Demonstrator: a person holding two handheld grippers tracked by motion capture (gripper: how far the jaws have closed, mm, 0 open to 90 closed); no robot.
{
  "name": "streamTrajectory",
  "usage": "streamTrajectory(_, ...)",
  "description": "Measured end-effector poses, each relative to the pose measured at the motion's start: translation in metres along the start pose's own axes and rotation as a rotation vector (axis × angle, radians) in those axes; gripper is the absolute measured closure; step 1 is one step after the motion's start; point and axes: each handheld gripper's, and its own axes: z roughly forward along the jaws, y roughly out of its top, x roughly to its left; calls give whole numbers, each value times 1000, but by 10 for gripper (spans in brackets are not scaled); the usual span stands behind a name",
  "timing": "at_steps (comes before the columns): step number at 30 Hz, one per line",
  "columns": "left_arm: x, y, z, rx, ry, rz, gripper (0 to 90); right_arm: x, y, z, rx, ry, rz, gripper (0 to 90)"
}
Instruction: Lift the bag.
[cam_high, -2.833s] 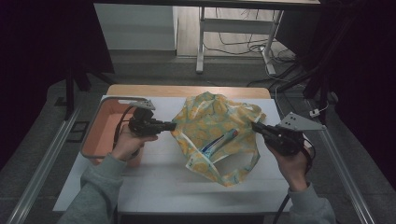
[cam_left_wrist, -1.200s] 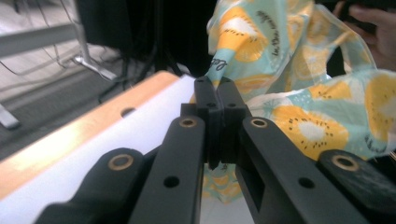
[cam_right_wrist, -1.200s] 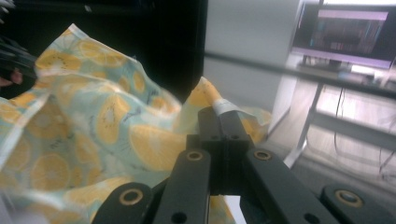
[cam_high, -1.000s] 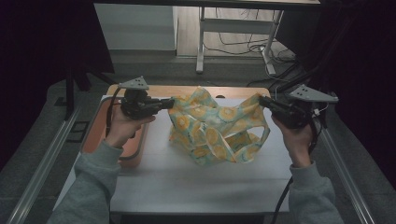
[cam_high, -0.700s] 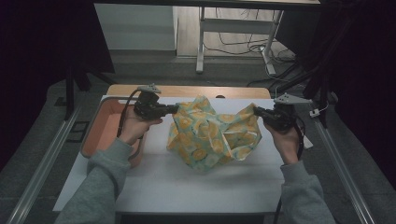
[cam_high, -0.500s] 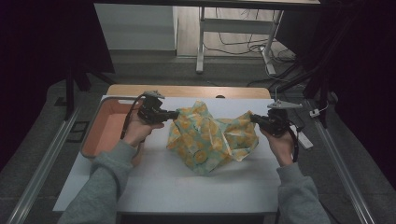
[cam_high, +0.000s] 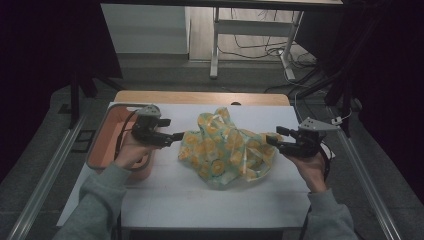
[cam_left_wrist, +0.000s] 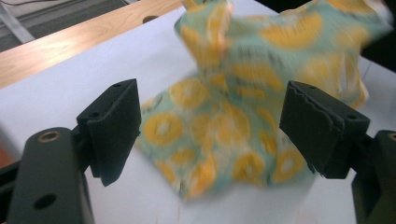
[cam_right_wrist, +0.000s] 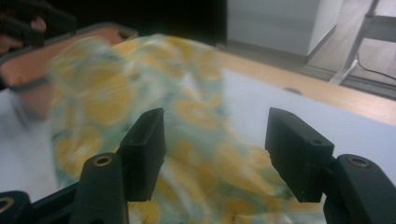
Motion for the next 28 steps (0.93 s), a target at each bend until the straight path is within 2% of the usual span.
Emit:
streamTrajectory(7,-14,-32,-21,23,43,-20,241,7,-22,-4,37,27,-15,399)
streamTrajectory(11,-19,-47,-23,52,52,-24,245,13,-38,-5,64,16,-35,399)
streamTrajectory(15,-20,-58,-22,57,50,-43,245,16,-50,-5,75,23,-46,399)
streamTrajectory(21,-23,-70,-23,60,41,-63,246,17,-52,-4,68,24,-55,400)
streamTrajectory(28,-23,-73,-22,58,40,-71,244,18,-52,-6,62,18,-67,402)
